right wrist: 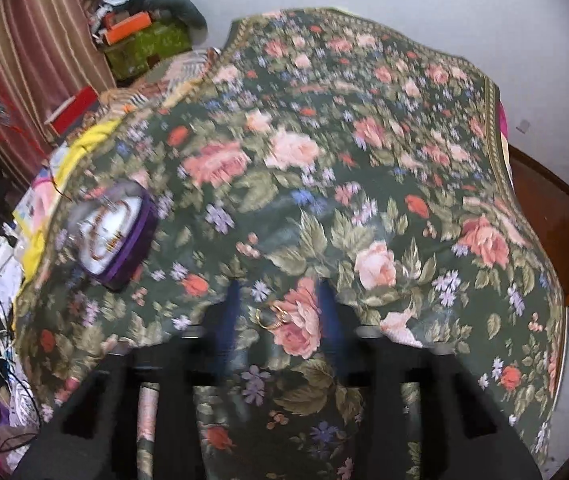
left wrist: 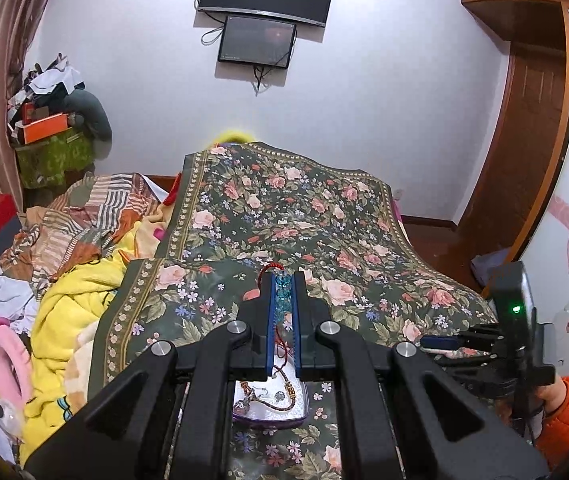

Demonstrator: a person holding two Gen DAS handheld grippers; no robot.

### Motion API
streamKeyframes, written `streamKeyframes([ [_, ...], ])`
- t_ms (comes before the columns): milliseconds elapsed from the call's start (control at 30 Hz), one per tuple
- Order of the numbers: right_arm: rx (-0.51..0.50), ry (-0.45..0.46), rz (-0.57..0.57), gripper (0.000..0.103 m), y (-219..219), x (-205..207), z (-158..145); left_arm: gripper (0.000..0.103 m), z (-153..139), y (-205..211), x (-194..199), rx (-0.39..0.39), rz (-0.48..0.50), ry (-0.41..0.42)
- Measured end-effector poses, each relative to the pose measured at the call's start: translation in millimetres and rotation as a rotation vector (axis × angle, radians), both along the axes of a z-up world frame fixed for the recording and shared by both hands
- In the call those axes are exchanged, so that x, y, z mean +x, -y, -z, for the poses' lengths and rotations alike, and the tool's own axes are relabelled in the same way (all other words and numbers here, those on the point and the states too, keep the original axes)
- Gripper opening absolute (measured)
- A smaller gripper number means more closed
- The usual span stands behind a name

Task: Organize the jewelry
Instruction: 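Grasp the gold ring with the right tool while the left tool holds the bracelet over the tin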

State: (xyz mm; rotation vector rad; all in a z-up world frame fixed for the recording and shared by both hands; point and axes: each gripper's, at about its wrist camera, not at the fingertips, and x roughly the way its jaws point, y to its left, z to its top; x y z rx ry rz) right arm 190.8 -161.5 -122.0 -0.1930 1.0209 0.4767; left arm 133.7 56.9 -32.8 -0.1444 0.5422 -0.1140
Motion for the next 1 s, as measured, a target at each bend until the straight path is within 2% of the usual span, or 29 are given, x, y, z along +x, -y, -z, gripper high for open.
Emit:
streamKeyframes([
  [300, -0.13, -0.06, -0.06, 0.046, -16, 1, 48, 0.005, 15, 2, 6, 0.004, 0.008, -0.042],
  [367, -0.129, -0.058, -0.065, 0.045, -15, 1, 46, 0.005, 19, 3, 7, 0.005, 0.011, -0.051],
  [433, -0.114, -0.063, -0.067, 0.034, -13, 1, 46, 0.005, 21, 4, 9, 0.003, 0.013, -0.06],
  [467, -0.112, -0.063, -0.065, 0.023, -12, 1, 46, 0.005, 22, 4, 10, -0.001, 0.014, -0.063],
  [700, -0.085, -0.043, -0.057, 0.023, -14, -4, 41, 0.005, 12, 9, 9, 0.0, 0.029, -0.041],
  [833, -0.052, 0.005, -0.065, 0.024, -24, -11, 24, 0.005, 8, 7, 8, 0.013, 0.025, -0.03],
  [1000, 0.009, 0.091, -0.107, 0.024, -46, -19, -8, 0.005, 18, 3, 10, 0.014, 0.019, -0.059],
])
